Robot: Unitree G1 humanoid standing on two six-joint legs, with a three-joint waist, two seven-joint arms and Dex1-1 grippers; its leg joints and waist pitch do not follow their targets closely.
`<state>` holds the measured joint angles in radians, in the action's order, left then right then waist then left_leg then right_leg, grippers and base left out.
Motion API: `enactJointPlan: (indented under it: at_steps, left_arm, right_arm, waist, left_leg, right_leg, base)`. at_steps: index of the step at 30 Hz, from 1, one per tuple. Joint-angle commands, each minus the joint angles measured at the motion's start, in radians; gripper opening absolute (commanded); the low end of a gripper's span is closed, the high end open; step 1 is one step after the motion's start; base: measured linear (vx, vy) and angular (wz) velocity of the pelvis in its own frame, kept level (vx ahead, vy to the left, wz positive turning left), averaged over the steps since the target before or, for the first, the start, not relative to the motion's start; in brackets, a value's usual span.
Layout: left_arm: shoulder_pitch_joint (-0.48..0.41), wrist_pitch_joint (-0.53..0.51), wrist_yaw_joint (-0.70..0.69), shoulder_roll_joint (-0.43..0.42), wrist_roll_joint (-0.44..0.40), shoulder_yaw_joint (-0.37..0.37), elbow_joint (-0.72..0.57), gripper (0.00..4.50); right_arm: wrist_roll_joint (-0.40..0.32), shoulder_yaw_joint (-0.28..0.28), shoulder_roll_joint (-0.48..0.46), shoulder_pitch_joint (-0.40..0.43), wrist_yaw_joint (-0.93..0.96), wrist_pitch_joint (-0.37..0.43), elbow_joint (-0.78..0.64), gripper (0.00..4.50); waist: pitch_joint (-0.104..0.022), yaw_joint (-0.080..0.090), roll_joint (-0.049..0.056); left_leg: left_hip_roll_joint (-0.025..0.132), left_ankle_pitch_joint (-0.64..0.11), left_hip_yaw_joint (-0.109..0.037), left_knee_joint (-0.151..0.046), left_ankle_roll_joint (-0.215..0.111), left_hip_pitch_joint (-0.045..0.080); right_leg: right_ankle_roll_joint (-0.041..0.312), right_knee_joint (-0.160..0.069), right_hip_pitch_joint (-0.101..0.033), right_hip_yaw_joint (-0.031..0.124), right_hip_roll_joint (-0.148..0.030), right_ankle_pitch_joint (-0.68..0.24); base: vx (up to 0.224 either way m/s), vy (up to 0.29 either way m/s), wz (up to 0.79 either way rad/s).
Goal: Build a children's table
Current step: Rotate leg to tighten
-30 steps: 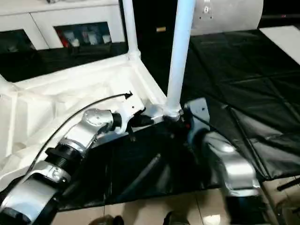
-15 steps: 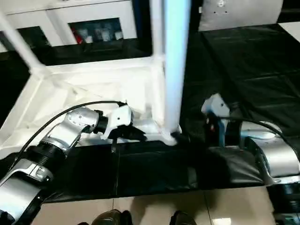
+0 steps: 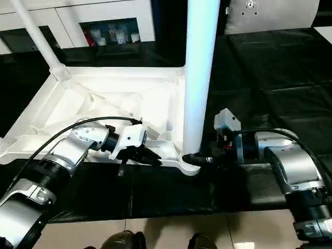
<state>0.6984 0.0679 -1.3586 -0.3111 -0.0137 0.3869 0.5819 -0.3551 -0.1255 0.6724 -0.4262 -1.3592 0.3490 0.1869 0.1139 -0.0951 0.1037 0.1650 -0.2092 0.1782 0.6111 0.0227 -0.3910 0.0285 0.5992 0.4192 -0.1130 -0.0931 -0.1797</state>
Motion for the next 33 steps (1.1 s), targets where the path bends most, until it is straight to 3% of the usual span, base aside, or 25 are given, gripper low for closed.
enactJointPlan:
  at_steps: [1, 3, 5, 7, 13, 14, 15, 16, 17, 18, 19, 20, 22, 23, 24, 25, 26, 27, 28, 29, 30, 32, 33]
  left_arm:
    - [-0.012, 0.007, -0.024, -0.001, -0.004, 0.028, -0.027, 0.00]
    - [-0.011, 0.007, -0.021, -0.006, -0.009, 0.024, -0.025, 0.00]
    - [-0.014, -0.001, -0.020, -0.010, -0.003, 0.017, -0.032, 0.00]
    - [-0.017, -0.010, -0.008, -0.009, -0.003, 0.012, -0.033, 0.00]
    - [-0.027, -0.107, 0.056, 0.015, 0.000, -0.002, -0.047, 0.00]
    - [-0.022, -0.144, 0.087, 0.028, -0.004, -0.008, -0.046, 0.00]
    - [-0.017, -0.173, 0.110, 0.038, -0.007, -0.012, -0.046, 0.00]
    - [-0.017, -0.173, 0.110, 0.038, -0.007, -0.012, -0.046, 0.00]
    - [-0.013, -0.211, 0.139, 0.053, -0.010, -0.017, -0.049, 0.00]
    - [-0.007, -0.249, 0.176, 0.073, -0.014, -0.023, -0.047, 0.00]
    - [0.000, -0.282, 0.215, 0.095, -0.020, -0.028, -0.042, 0.00]
    - [0.006, -0.304, 0.241, 0.109, -0.023, -0.031, -0.039, 0.00]
    - [0.029, -0.353, 0.328, 0.155, -0.034, -0.042, -0.015, 0.00]
    - [0.045, -0.375, 0.385, 0.185, -0.039, -0.053, 0.002, 0.00]
    - [0.058, -0.388, 0.432, 0.209, -0.038, -0.068, 0.018, 0.00]
    - [0.058, -0.388, 0.432, 0.209, -0.038, -0.068, 0.018, 0.00]
    - [0.082, -0.401, 0.517, 0.246, -0.040, -0.094, 0.044, 0.00]
    - [0.096, -0.407, 0.574, 0.270, -0.041, -0.112, 0.062, 0.00]
    - [0.109, -0.406, 0.618, 0.288, -0.042, -0.125, 0.077, 0.00]
    - [0.125, -0.403, 0.678, 0.310, -0.049, -0.142, 0.093, 0.00]
    - [0.134, -0.400, 0.710, 0.320, -0.053, -0.152, 0.102, 0.00]
    - [0.152, -0.393, 0.739, 0.333, -0.066, -0.160, 0.120, 0.00]
    - [0.154, -0.391, 0.736, 0.334, -0.068, -0.161, 0.122, 0.00]
  right_arm:
    - [-0.023, -0.007, 0.009, -0.015, -0.043, 0.018, 0.000, 2.91]
    - [-0.028, -0.019, 0.012, -0.017, -0.065, 0.024, 0.006, 2.76]
    - [-0.050, -0.028, 0.002, -0.011, -0.082, 0.052, 0.000, 2.54]
    - [-0.065, -0.029, -0.005, -0.004, -0.083, 0.071, -0.009, 2.42]
    - [-0.109, -0.009, -0.062, 0.068, -0.007, 0.142, -0.091, 2.17]
    - [-0.100, -0.003, -0.083, 0.083, 0.055, 0.159, -0.109, 2.16]
    - [-0.089, 0.003, -0.104, 0.092, 0.116, 0.177, -0.121, 2.15]
    - [-0.089, 0.003, -0.104, 0.092, 0.116, 0.177, -0.121, 2.14]
    - [-0.069, 0.013, -0.140, 0.099, 0.205, 0.194, -0.129, 2.14]
    - [-0.028, 0.018, -0.181, 0.103, 0.310, 0.205, -0.132, 2.14]
    - [0.010, 0.027, -0.227, 0.104, 0.412, 0.226, -0.130, 2.13]
    - [0.036, 0.033, -0.258, 0.104, 0.477, 0.240, -0.129, 2.10]
    - [0.076, 0.054, -0.342, 0.097, 0.633, 0.284, -0.113, 2.08]
    - [0.093, 0.064, -0.390, 0.090, 0.713, 0.297, -0.102, 2.06]
    - [0.110, 0.072, -0.425, 0.080, 0.773, 0.295, -0.088, 2.06]
    - [0.110, 0.072, -0.425, 0.080, 0.773, 0.295, -0.088, 2.06]
    - [0.137, 0.083, -0.479, 0.060, 0.872, 0.281, -0.057, 2.05]
    - [0.148, 0.093, -0.512, 0.045, 0.934, 0.271, -0.033, 2.04]
    - [0.158, 0.107, -0.541, 0.028, 0.994, 0.260, -0.005, 2.04]
    - [0.175, 0.114, -0.559, 0.011, 1.043, 0.247, 0.024, 2.04]
    - [0.182, 0.117, -0.567, 0.004, 1.061, 0.236, 0.038, 2.58]
    - [0.192, 0.135, -0.578, 0.002, 1.071, 0.199, 0.045, 2.70]
    - [0.189, 0.147, -0.582, 0.003, 1.071, 0.194, 0.043, 2.76]
  waist:
    - [-0.090, 0.000, -0.037]
    - [-0.089, 0.000, -0.041]
    - [-0.089, 0.000, -0.052]
    - [-0.088, 0.000, -0.047]
    - [-0.085, -0.001, -0.052]
    - [-0.081, 0.000, -0.050]
    - [-0.076, -0.001, -0.042]
    - [-0.076, -0.001, -0.042]
    - [-0.072, 0.007, -0.049]
    - [-0.065, 0.014, -0.043]
    - [-0.061, 0.016, -0.044]
    - [-0.053, 0.029, -0.041]
    - [-0.050, 0.034, -0.043]
    - [-0.041, 0.050, -0.039]
    - [-0.043, 0.055, -0.040]
    - [-0.044, 0.062, -0.036]
    - [-0.046, 0.064, -0.035]
    - [-0.046, 0.073, -0.028]
    - [-0.050, 0.076, -0.021]
    - [-0.052, 0.078, -0.027]
    - [-0.053, 0.079, -0.022]
    - [-0.054, 0.080, -0.019]
    - [-0.056, 0.081, -0.022]
  left_leg:
    - [0.072, 0.043, -0.028, -0.051, -0.241, 0.009]
    - [0.073, 0.037, -0.028, -0.051, -0.240, 0.009]
    - [0.072, 0.033, -0.027, -0.051, -0.235, 0.009]
    - [0.074, 0.038, -0.029, -0.052, -0.233, 0.009]
    - [0.072, 0.023, -0.028, -0.055, -0.210, 0.010]
    - [0.072, 0.004, -0.027, -0.058, -0.194, 0.011]
    - [0.071, -0.008, -0.028, -0.060, -0.186, 0.012]
    - [0.071, -0.008, -0.028, -0.060, -0.186, 0.012]
    - [0.068, -0.050, -0.028, -0.067, -0.149, 0.013]
    - [0.066, -0.093, -0.028, -0.073, -0.119, 0.013]
    - [0.063, -0.122, -0.030, -0.077, -0.102, 0.013]
    - [0.055, -0.194, -0.032, -0.083, -0.049, 0.024]
    - [0.051, -0.203, -0.032, -0.083, -0.039, 0.027]
    - [0.049, -0.264, -0.040, -0.093, -0.014, 0.032]
    - [0.049, -0.276, -0.041, -0.094, -0.012, 0.034]
    - [0.048, -0.286, -0.041, -0.094, -0.010, 0.039]
    - [0.049, -0.286, -0.043, -0.095, -0.013, 0.041]
    - [0.053, -0.286, -0.046, -0.102, -0.016, 0.032]
    - [0.054, -0.304, -0.049, -0.102, -0.009, 0.036]
    - [0.055, -0.311, -0.048, -0.103, -0.011, 0.041]
    - [0.055, -0.301, -0.047, -0.103, -0.015, 0.040]
    - [0.059, -0.286, -0.044, -0.105, -0.031, 0.035]
    - [0.059, -0.275, -0.041, -0.105, -0.042, 0.033]
  right_leg:
    - [0.251, -0.049, -0.066, 0.061, -0.077, -0.101]
    - [0.251, -0.049, -0.065, 0.062, -0.077, -0.108]
    - [0.245, -0.051, -0.066, 0.062, -0.077, -0.123]
    - [0.245, -0.050, -0.064, 0.063, -0.077, -0.130]
    - [0.235, -0.055, -0.064, 0.063, -0.078, -0.167]
    - [0.228, -0.060, -0.063, 0.064, -0.077, -0.197]
    - [0.225, -0.065, -0.060, 0.065, -0.077, -0.216]
    - [0.225, -0.065, -0.060, 0.065, -0.077, -0.216]
    - [0.207, -0.073, -0.064, 0.064, -0.077, -0.277]
    - [0.189, -0.083, -0.061, 0.064, -0.075, -0.336]
    - [0.175, -0.088, -0.062, 0.061, -0.076, -0.383]
    - [0.131, -0.107, -0.059, 0.057, -0.077, -0.513]
    - [0.116, -0.113, -0.060, 0.057, -0.078, -0.540]
    - [0.080, -0.126, -0.063, 0.046, -0.076, -0.623]
    - [0.068, -0.131, -0.064, 0.044, -0.077, -0.636]
    - [0.059, -0.139, -0.061, 0.044, -0.079, -0.635]
    - [0.060, -0.140, -0.063, 0.044, -0.081, -0.617]
    - [0.073, -0.134, -0.067, 0.041, -0.075, -0.558]
    - [0.082, -0.132, -0.067, 0.038, -0.075, -0.529]
    - [0.093, -0.135, -0.064, 0.041, -0.077, -0.491]
    - [0.105, -0.131, -0.064, 0.043, -0.077, -0.462]
    - [0.134, -0.123, -0.067, 0.049, -0.076, -0.366]
    - [0.152, -0.119, -0.068, 0.054, -0.077, -0.326]
  base:
    - [0.000, 0.000, 0.00]
    - [0.000, 0.000, 0.00]
    - [0.000, 0.000, 0.00]
    - [0.000, 0.000, 0.00]
    - [0.000, 0.000, 0.00]
    - [0.000, 0.000, 0.00]
    - [0.000, 0.000, 0.00]
    - [0.000, 0.000, 0.00]
    - [0.000, 0.000, 0.00]
    - [0.000, 0.000, 0.00]
    - [0.000, 0.000, 0.00]
    - [0.000, 0.000, 0.00]
    - [0.000, 0.000, 0.00]
    - [0.000, 0.000, 0.00]
    - [0.000, 0.000, 0.00]
    - [0.000, 0.000, 0.00]
    - [0.000, 0.000, 0.00]
    - [0.000, 0.000, 0.00]
    - [0.000, 0.000, 0.00]
    - [0.000, 0.000, 0.00]
    - [0.000, 0.000, 0.00]
    - [0.000, 0.000, 0.00]
    - [0.000, 0.000, 0.00]
